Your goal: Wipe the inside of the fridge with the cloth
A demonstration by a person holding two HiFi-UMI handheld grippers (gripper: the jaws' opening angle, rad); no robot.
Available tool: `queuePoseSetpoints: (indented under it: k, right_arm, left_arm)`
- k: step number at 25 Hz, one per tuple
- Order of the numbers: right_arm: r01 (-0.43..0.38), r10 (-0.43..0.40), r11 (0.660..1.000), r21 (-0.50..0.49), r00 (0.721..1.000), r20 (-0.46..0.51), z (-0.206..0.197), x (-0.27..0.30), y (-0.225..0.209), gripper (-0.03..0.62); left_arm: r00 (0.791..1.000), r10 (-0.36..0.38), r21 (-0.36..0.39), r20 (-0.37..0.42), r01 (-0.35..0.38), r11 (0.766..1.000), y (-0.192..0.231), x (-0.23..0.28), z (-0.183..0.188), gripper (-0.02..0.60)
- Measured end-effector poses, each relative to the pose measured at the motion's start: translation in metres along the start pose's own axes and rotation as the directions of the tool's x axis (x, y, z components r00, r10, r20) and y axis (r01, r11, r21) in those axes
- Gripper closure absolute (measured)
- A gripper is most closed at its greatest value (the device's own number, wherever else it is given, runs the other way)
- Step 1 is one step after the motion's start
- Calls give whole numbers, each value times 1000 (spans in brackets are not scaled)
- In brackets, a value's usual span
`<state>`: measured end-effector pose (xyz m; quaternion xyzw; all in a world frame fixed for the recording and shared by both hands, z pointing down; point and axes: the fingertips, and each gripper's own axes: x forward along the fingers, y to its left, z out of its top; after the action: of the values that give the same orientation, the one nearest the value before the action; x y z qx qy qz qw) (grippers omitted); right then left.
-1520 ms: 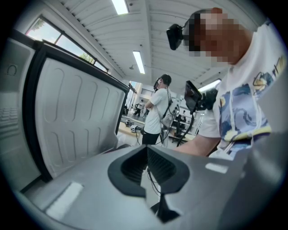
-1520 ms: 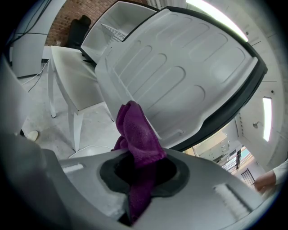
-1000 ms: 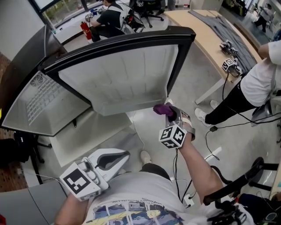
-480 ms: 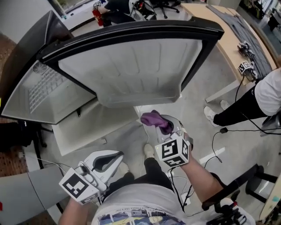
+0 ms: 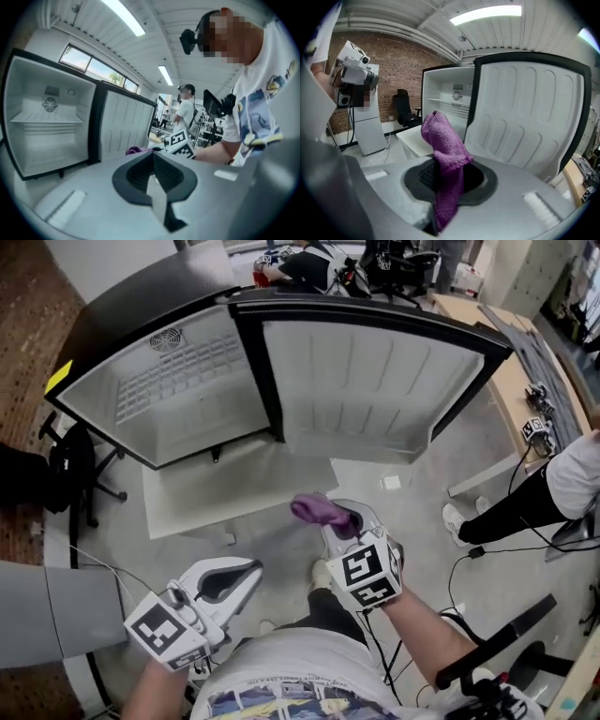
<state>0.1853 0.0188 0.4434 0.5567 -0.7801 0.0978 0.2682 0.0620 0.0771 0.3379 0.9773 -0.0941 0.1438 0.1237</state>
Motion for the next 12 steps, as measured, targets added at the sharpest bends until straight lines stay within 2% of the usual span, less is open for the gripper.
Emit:
queuePoseSetpoints:
  k: [3, 5, 8, 12]
  right_arm:
    - [-57, 57, 998, 30, 998, 17, 17, -4, 55, 540]
    - [-87, 86, 996, 15, 996, 19, 28, -7, 91, 540]
    - [-124, 124, 992, 8, 992, 18, 36, -15, 148, 540]
    - [-133, 132, 991, 19, 991, 22, 39, -34, 205, 540]
  left_arm:
    - [998, 27, -37, 56, -25, 999, -6, -58, -12, 575]
    - [995, 50, -49, 86, -46, 998, -13, -95, -25, 575]
    - [991, 90, -66, 103, -83, 994, -23, -150, -56, 575]
    - [987, 112, -111, 118, -99, 989, -36, -204, -93, 575]
